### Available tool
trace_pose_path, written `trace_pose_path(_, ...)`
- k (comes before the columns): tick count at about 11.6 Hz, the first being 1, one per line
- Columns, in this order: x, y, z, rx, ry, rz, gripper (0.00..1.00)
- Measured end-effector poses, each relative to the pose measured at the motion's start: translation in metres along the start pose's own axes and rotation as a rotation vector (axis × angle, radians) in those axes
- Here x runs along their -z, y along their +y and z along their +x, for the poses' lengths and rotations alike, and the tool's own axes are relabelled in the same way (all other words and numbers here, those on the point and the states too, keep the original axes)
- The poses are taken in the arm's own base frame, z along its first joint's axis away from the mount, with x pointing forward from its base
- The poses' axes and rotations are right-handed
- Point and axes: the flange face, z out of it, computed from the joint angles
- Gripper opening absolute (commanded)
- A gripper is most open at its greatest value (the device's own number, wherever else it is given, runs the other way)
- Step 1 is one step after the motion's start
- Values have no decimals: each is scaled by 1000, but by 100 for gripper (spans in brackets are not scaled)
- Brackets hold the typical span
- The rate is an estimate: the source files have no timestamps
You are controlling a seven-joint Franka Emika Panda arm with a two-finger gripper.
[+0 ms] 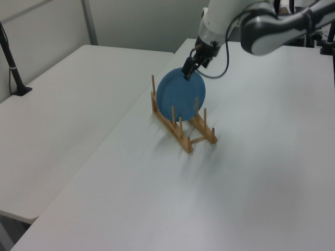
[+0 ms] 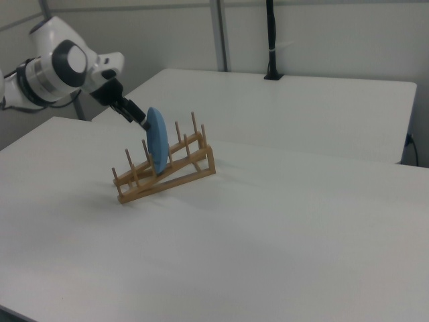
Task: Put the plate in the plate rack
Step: 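Lower the plate between the rack pegs and hold it there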
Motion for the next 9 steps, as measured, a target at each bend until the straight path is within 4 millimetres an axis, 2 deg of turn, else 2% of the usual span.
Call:
trace_pose_path(2,-5,40,5,-9,-276,81,100)
trace_pose_path(3,4,63,10,35,-349,100,100)
trace_pose_path(6,41,135,16,127,-470,87,100)
trace_pose_path(7,45,153,18,136,-485,83,100)
trace_pose_path(9,34,185,24,145,-498,85,100)
